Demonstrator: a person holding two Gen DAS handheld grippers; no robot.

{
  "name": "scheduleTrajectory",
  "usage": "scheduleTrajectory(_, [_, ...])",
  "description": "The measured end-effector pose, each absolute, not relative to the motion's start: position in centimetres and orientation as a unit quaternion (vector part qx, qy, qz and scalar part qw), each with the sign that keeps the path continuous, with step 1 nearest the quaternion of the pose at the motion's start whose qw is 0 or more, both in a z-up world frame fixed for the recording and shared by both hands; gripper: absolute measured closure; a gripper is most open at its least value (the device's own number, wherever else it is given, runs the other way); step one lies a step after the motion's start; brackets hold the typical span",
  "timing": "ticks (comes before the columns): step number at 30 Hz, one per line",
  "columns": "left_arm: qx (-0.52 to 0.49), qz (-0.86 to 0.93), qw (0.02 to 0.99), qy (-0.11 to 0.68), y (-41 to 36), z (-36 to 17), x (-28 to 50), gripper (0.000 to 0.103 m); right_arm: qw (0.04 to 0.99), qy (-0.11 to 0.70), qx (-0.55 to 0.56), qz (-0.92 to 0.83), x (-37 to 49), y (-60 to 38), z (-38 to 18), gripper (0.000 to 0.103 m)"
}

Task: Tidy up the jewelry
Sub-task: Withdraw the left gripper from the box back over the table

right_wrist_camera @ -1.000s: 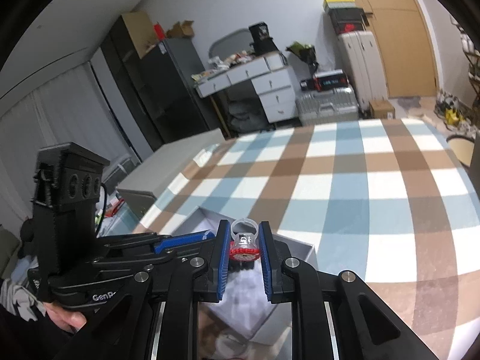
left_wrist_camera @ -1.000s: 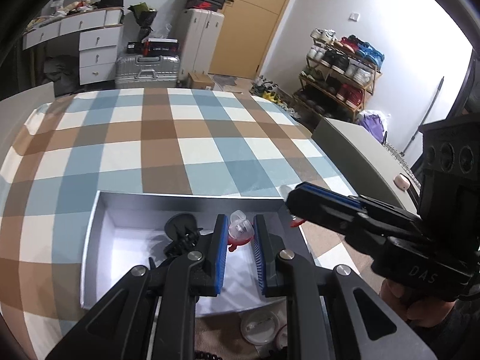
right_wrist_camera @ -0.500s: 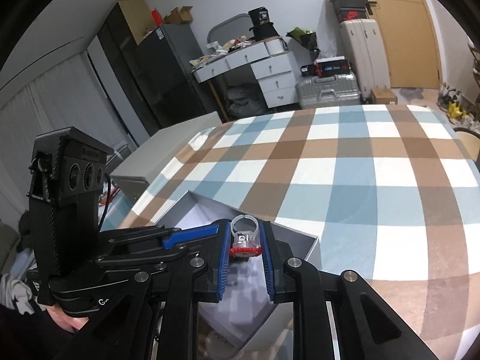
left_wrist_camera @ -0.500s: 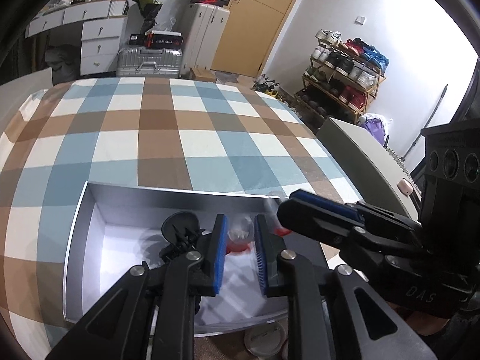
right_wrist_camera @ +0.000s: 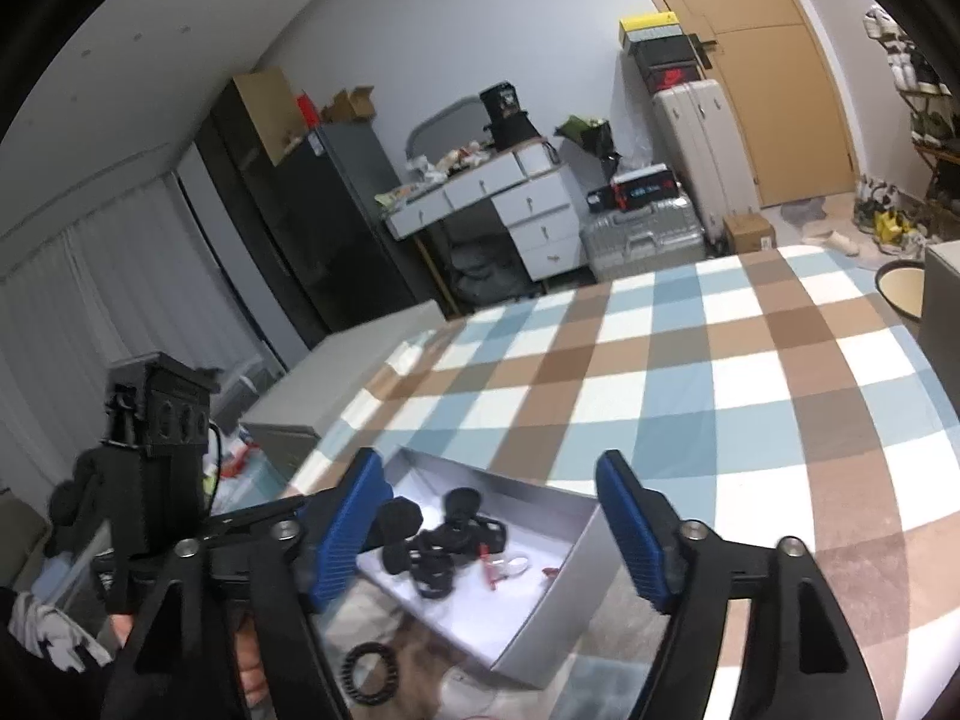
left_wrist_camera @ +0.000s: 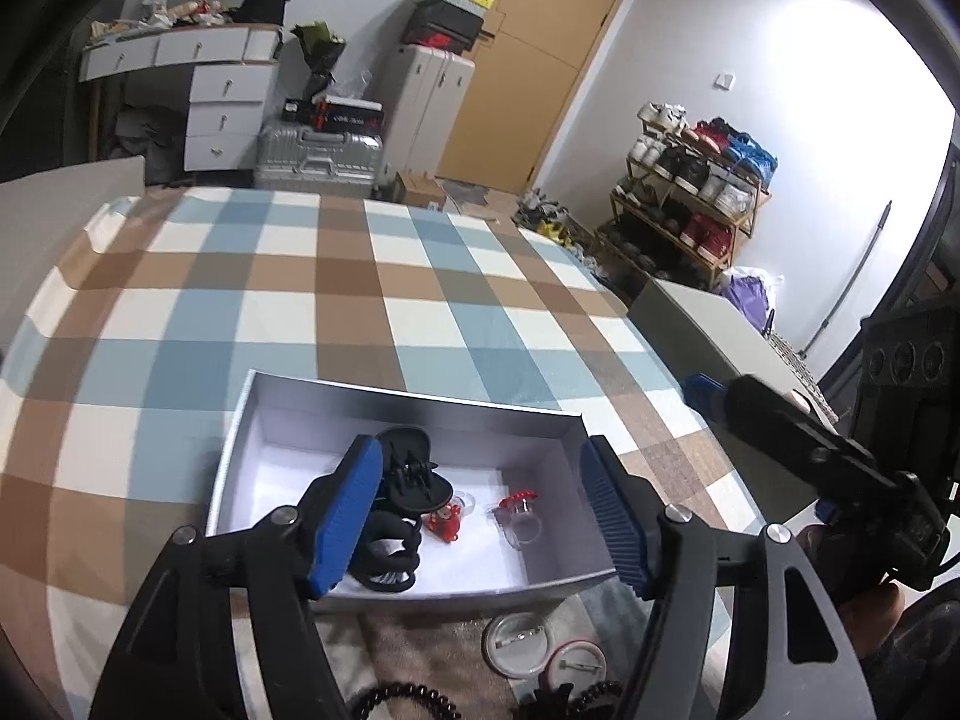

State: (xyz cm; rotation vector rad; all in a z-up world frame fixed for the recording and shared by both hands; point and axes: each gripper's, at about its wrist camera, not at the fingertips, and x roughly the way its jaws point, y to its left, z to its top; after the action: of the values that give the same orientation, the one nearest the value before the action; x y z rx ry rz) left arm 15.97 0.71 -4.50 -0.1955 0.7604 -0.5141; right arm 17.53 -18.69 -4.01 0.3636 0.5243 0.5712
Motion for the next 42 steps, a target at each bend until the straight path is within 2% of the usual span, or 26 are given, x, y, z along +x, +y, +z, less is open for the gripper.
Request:
scheduleTrajectory(2, [-0.091,-0.240,0.897,0.359,1.0,-3.9,15.4,0.038,0.911,0.244,0.183,0.277,16.9,-19.1,-3.5,0.021])
scheduleTrajectory(4, [-0.086,-0.228,0.904,0.352,1.4,-3.5,14.9,0.030,0.915,0.235,0.182,0.274,16.1,-19.5,-2.9,0.019])
scheduleTrajectory(6, [-0.090,-0.223,0.909,0.340,1.8,-3.2,14.4,0.027,0.921,0.226,0.180,0.262,15.2,-19.8,-2.3,0.012])
scheduleTrajectory(12, [-0.073,-0.187,0.927,0.316,2.5,-2.6,12.3,0.021,0.929,0.216,0.170,0.247,13.3,-20.7,-1.4,0.002])
scheduleTrajectory(20, [-0.032,-0.119,0.948,0.292,2.8,-2.4,9.9,0.020,0.938,0.229,0.147,0.215,10.9,-21.1,-1.9,0.000])
scheduleTrajectory(25, [-0.028,-0.100,0.954,0.282,3.3,-2.3,8.6,0.005,0.935,0.259,0.107,0.219,9.2,-19.7,-3.4,0.000])
scheduleTrajectory(27, [-0.028,-0.101,0.954,0.280,3.5,-2.3,8.1,0.003,0.934,0.269,0.088,0.216,8.5,-19.2,-4.3,0.000])
scheduleTrajectory(34, [-0.025,-0.108,0.951,0.288,4.2,-2.9,6.9,0.001,0.947,0.284,0.004,0.153,7.3,-18.5,-6.6,0.000])
scheduleTrajectory(42, [-0.022,-0.111,0.939,0.325,4.6,-5.5,6.0,0.001,0.928,0.347,-0.066,0.123,8.6,-17.8,-10.3,0.000])
